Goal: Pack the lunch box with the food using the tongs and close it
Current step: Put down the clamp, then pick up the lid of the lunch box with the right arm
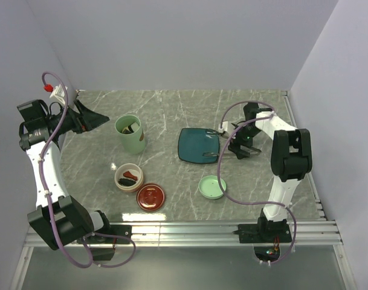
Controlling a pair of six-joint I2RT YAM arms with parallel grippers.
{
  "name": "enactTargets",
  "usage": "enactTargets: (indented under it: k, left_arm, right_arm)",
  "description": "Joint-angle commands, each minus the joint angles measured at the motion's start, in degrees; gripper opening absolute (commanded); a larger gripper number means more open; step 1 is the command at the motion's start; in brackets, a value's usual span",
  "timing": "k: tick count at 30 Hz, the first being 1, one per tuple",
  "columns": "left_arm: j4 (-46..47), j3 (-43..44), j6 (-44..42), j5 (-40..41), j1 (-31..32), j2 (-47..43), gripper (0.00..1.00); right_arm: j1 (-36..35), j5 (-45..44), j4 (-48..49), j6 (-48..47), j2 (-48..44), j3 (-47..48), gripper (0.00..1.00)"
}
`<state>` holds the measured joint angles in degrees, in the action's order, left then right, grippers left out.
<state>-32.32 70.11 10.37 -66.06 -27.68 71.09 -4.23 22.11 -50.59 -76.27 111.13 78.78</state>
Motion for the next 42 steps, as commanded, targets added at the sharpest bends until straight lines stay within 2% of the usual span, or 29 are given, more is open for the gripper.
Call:
enactTargets:
  k: [1, 4, 9, 13, 18, 22, 26, 33, 35, 39, 42]
  left_arm:
    - [2.26, 1.61, 0.88, -0.56, -0.18, -1.3, 1.0]
    - [2.34, 1.96, 0.88, -0.73, -0.18, -1.74, 0.99]
    - [3.39, 1.44, 1.58, -1.61, -0.18, -2.27, 0.99]
    - [4.1, 0.47, 1.32, -2.23, -0.18, -2.88, 1.0]
    - [4.28, -0.41, 0.62, -2.58, -0.18, -3.59, 0.99]
    - [2.35, -0.41, -1.23, -3.19, -0.18, -3.41, 0.99]
    - [3.74, -1.46, -0.71, -3.46, -0.18, -4.2, 0.99]
    - [6.13, -4.01, 1.58, -3.37, -0.27, -6.05, 0.99]
    - [4.72, -3.4, 0.09, -2.93, -0.27, -5.96, 0.99]
    - [3.22, -2.08, -1.05, -2.93, -0.27, -5.52, 0.99]
    - [3.66, -2.34, -0.62, -2.93, -0.18, -5.61, 0.99]
  right_arm:
    - [0.1, 2.41, -1.44, 1.64, -3.64, 3.3, 1.0]
    - [0.27, 5.73, -3.37, 5.06, -5.39, 7.07, 1.0]
    - [0.54, 14.97, -12.77, 9.03, -10.04, 16.73, 1.0]
    - [-1.3, 17.71, -18.92, 7.63, -16.72, 15.8, 1.0]
    - [-8.06, 10.6, -18.24, 10.87, -29.2, 2.89, 1.0]
    - [-17.97, 4.1, -10.08, 12.11, -44.2, -11.34, 1.0]
    - [-27.37, -2.76, -4.71, 14.39, -51.96, -24.34, 1.0]
    - [-43.29, -11.9, 0.74, 25.01, -50.93, -32.1, 0.92]
    - [-45.42, -14.37, 3.38, 26.08, -49.26, -34.57, 0.9]
    - [-49.55, -13.76, 6.46, 27.4, -47.15, -36.68, 0.87]
    - [-51.67, -13.32, 8.22, 27.58, -44.26, -38.09, 0.8]
